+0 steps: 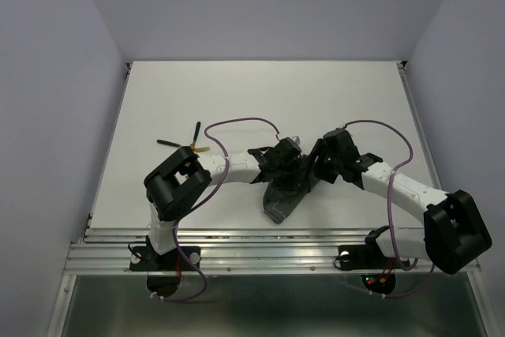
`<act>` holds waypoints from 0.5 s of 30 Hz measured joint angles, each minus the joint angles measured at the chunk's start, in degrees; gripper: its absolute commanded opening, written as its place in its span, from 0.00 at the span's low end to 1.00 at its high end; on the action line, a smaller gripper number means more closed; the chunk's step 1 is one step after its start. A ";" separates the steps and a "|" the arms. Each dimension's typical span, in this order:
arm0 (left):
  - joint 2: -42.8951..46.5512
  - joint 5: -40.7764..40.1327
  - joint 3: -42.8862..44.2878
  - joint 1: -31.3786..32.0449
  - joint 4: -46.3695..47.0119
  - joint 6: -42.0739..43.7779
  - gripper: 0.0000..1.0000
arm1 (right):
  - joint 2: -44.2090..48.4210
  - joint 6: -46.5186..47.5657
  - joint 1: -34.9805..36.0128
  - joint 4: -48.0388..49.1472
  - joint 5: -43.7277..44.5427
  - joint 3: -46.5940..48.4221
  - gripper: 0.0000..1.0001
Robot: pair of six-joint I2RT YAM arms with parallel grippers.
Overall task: Fold the napkin into a case and place the utensils inside
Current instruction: Fold the 2/3-rectangle-folded napkin at the center of the board.
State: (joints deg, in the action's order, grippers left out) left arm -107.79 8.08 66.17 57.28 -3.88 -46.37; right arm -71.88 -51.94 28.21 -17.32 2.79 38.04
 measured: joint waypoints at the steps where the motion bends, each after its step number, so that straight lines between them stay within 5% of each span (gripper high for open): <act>1: 0.11 0.00 -0.20 0.00 0.24 0.00 0.00 | -0.13 0.24 0.00 0.22 -0.24 0.28 0.70; 7: 1.18 -0.02 -1.84 0.00 2.05 0.00 0.00 | -0.59 1.55 0.00 1.55 -1.64 0.68 0.83; 15: 2.69 -0.24 -3.91 0.00 4.11 -0.02 0.00 | -5.33 2.89 0.00 1.42 -3.15 3.06 0.84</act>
State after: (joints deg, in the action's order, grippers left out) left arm -105.10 7.84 62.26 57.28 0.23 -46.39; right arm -77.21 -49.06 28.21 -15.90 -0.36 41.10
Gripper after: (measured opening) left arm 0.036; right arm 0.840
